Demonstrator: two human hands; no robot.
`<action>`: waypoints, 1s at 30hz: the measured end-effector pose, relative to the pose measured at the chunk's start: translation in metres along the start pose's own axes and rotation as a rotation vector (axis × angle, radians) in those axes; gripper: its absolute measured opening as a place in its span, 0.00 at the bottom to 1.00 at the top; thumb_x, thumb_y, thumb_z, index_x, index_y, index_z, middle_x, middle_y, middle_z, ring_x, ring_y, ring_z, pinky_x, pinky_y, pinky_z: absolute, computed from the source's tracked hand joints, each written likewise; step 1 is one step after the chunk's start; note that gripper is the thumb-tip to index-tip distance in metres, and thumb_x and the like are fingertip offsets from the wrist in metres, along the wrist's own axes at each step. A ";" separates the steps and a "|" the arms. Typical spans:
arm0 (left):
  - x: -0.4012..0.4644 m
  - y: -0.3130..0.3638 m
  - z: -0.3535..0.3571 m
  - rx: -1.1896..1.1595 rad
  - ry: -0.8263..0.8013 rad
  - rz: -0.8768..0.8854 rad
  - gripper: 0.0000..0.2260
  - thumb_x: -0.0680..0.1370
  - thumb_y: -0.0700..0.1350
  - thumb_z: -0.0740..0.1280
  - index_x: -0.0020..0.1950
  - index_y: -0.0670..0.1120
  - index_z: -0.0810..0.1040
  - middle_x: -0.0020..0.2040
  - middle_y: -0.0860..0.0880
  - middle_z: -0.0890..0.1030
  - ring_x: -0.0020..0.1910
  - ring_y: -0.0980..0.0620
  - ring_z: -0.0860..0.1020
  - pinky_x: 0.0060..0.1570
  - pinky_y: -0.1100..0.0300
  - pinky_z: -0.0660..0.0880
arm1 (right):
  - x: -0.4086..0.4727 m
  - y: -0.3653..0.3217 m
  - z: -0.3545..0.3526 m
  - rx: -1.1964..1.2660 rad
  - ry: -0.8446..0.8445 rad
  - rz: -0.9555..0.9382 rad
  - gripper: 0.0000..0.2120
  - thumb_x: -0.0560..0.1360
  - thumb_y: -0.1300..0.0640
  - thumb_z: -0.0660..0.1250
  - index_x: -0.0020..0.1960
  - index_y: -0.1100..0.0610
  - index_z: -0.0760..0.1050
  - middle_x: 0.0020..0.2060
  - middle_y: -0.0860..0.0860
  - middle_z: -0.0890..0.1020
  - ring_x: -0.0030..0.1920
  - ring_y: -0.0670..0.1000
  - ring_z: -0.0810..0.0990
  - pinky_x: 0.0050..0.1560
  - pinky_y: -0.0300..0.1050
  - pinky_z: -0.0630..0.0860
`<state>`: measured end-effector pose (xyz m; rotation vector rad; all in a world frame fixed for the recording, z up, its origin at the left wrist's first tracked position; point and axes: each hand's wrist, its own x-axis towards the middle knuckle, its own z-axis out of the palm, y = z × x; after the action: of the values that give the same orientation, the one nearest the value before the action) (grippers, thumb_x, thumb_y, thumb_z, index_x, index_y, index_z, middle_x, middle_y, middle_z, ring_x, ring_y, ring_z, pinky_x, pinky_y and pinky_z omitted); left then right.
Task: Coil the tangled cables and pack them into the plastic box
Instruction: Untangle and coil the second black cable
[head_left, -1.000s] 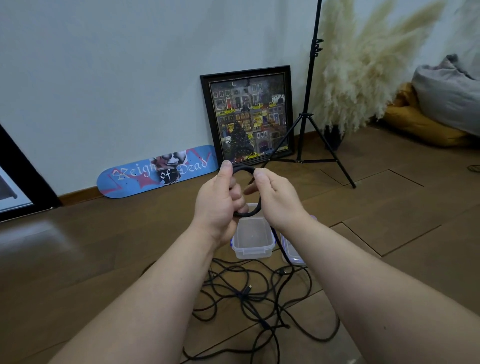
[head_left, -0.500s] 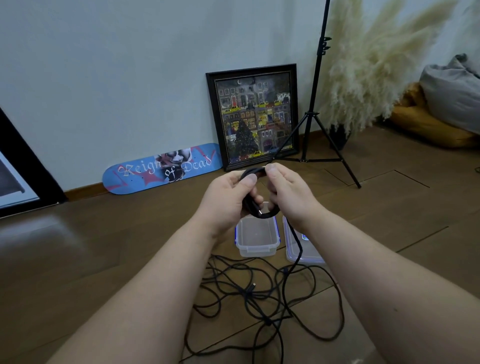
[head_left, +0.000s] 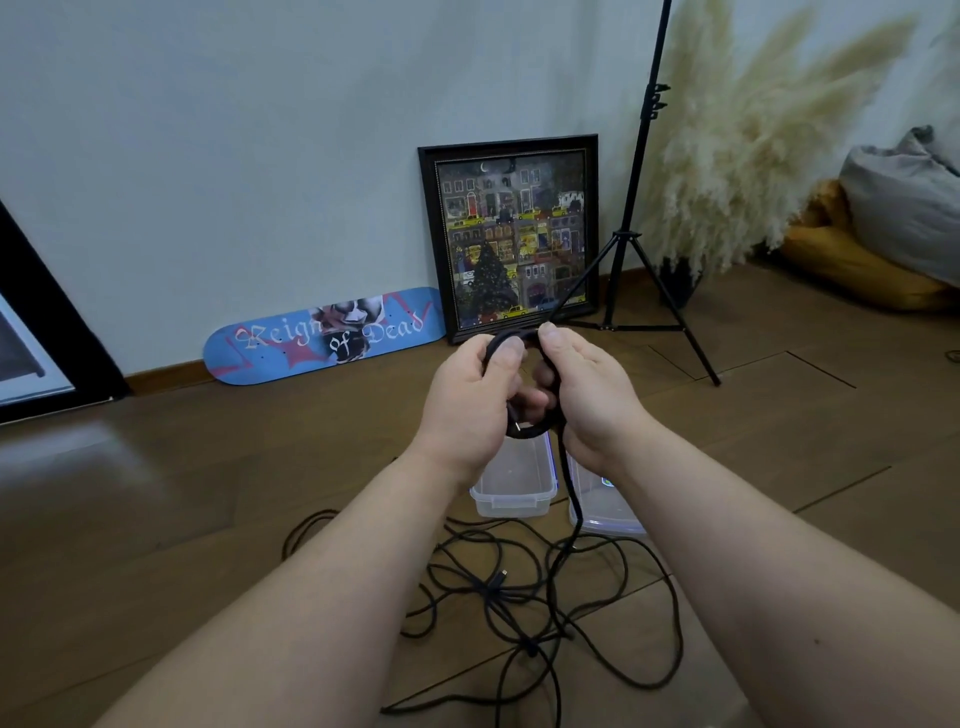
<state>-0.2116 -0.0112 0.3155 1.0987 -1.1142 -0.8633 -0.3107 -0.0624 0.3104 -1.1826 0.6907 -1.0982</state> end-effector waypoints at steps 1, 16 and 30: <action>-0.001 0.001 0.000 -0.050 -0.003 -0.012 0.08 0.84 0.43 0.59 0.49 0.40 0.72 0.26 0.54 0.71 0.28 0.55 0.76 0.37 0.54 0.76 | 0.001 0.001 -0.001 0.015 -0.009 0.015 0.12 0.83 0.52 0.57 0.46 0.57 0.69 0.30 0.50 0.64 0.26 0.48 0.64 0.28 0.40 0.63; 0.008 -0.004 -0.002 0.302 0.014 0.232 0.07 0.83 0.47 0.58 0.50 0.55 0.74 0.28 0.60 0.74 0.29 0.56 0.69 0.27 0.69 0.66 | 0.004 0.003 -0.004 -0.302 0.030 -0.127 0.19 0.84 0.46 0.52 0.42 0.57 0.68 0.26 0.48 0.68 0.25 0.46 0.69 0.35 0.48 0.70; 0.008 -0.009 0.000 0.117 0.175 0.013 0.13 0.85 0.47 0.57 0.42 0.45 0.72 0.25 0.56 0.65 0.24 0.56 0.62 0.24 0.65 0.64 | 0.006 0.016 0.003 -0.354 0.081 -0.172 0.18 0.82 0.43 0.52 0.37 0.49 0.67 0.25 0.43 0.68 0.28 0.45 0.66 0.38 0.49 0.65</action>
<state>-0.2097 -0.0213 0.3089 1.2378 -1.0349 -0.6842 -0.3009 -0.0664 0.2970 -1.5275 0.8834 -1.2039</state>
